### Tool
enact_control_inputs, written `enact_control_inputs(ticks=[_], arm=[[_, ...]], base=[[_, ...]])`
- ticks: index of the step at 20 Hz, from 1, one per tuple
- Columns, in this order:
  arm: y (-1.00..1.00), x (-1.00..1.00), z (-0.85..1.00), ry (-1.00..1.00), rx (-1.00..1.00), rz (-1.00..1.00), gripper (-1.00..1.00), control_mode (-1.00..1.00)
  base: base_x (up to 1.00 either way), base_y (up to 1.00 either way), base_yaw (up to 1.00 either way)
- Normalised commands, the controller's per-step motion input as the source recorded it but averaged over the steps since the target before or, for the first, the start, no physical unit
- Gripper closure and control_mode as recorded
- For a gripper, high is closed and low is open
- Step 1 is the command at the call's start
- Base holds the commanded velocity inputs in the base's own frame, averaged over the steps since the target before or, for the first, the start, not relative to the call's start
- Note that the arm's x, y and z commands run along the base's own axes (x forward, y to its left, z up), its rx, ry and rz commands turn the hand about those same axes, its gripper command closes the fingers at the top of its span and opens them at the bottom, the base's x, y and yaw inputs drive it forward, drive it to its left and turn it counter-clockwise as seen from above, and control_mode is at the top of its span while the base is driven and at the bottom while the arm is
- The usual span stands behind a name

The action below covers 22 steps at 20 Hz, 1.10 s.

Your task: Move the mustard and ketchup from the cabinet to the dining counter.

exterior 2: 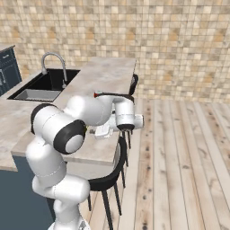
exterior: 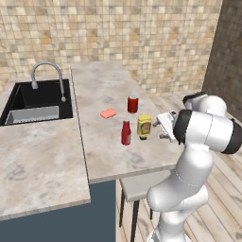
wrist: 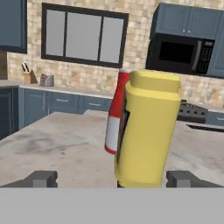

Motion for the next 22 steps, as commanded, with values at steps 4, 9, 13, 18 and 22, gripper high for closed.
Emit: enact_control_inputs(ticks=[4,9,13,18,22], arm=[[-0.03,-0.36,0.30,0.08,-0.05,-0.05,-1.00,-1.00],[-0.02,-0.38,0.40,0.10,-0.07,-0.10,-1.00,-1.00],[-0.03,-0.42,0.38,0.03,-0.08,-0.18,-1.00,-1.00],[0.00,-0.48,0.33,0.00,-0.14,-0.21,-1.00,-1.00],[0.05,-0.41,0.31,0.14,-0.12,-0.26,-1.00,-1.00]], base=[[0.00,0.00,0.00],[0.00,0.00,0.00],[0.00,0.00,0.00],[0.00,0.00,0.00],[0.00,0.00,0.00]])
